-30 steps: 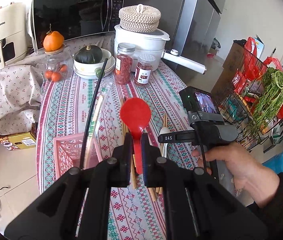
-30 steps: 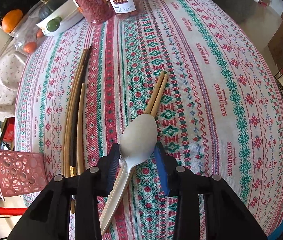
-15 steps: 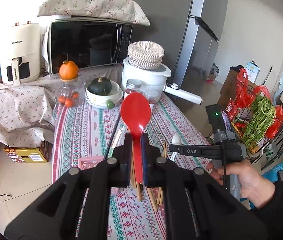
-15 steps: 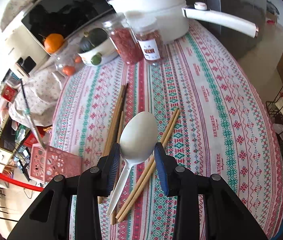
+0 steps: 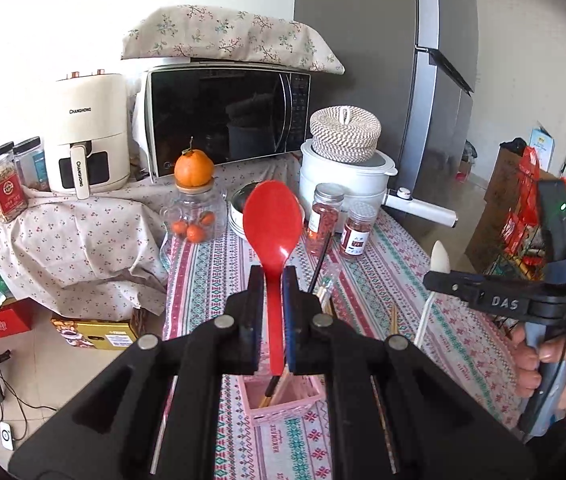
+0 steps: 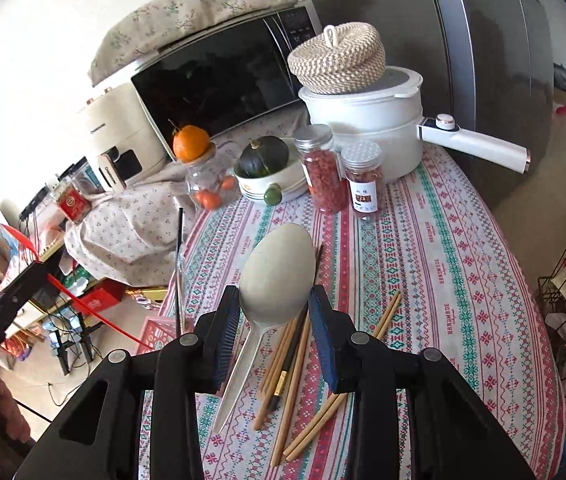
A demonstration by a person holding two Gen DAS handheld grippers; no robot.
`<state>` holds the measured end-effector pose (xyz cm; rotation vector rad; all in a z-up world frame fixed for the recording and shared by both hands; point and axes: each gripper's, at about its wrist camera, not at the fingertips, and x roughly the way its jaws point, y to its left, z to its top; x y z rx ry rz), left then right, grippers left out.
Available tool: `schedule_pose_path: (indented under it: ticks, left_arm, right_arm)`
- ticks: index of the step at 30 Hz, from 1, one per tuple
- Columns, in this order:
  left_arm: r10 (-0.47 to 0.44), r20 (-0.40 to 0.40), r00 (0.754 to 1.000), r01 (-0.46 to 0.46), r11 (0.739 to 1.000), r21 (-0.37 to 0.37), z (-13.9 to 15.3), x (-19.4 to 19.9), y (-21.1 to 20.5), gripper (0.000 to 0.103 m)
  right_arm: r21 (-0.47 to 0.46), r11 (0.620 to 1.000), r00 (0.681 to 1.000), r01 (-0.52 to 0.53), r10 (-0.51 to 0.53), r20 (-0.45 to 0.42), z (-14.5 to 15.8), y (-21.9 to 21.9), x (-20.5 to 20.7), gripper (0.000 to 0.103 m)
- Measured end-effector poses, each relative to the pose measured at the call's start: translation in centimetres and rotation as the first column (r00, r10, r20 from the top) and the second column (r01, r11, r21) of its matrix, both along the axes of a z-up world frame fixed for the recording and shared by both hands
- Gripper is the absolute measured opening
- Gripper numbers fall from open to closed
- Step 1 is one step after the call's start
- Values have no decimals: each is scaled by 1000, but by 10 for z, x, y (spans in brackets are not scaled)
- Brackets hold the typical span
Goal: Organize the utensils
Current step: 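Drop the red spoon into the pink basket with the left tool while the right carries the white spoon, then lower the white spoon into the pink basket and open the right tool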
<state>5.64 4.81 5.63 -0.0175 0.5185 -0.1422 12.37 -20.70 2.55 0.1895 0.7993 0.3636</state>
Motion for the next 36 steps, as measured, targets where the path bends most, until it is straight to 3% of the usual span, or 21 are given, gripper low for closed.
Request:
schedule_pose_path:
  ticks: [3,9,11,13,16,19,24,31,36]
  left_arm:
    - [1,-26,1000,0,999,34,-16,10,0,10]
    - [-10,-93,996,13,999,33,-38,26,3,11]
    - [4,-132,991,-1,1000,21,-42,30,5,21]
    - [27,-161,987,-30,999,-13,-42,32,11,48]
    - [55,-180,982,-68,996,-64,-39,28,22,66]
    - [75,-205,976,-95,991,-90,-36,21,30,75]
    - [102,-259,961,-127,988,-83,-44,14,40,83]
    - [166,-324,931,-164,986,33,-61,7,47,98]
    - [201,-346,917,-186,980,77,-66,7,55,100]
  right_arm:
    - [-5,1000,1000,-9,9,28,2,7,-3,37]
    - [-5,1000,997,-24,25,77,6,21,-7,37]
    - [-8,999,995,-31,32,92,8,27,-7,37]
    - [-9,999,994,-37,38,105,9,33,-8,37]
    - [-6,999,991,-41,42,128,13,41,-8,37]
    - [-7,999,988,-46,47,150,15,51,-8,37]
    - [-39,998,979,-53,59,194,14,72,-8,38]
    - [-128,990,960,-61,93,266,5,105,-10,38]
    - [-183,980,953,-80,129,274,-3,125,-11,38]
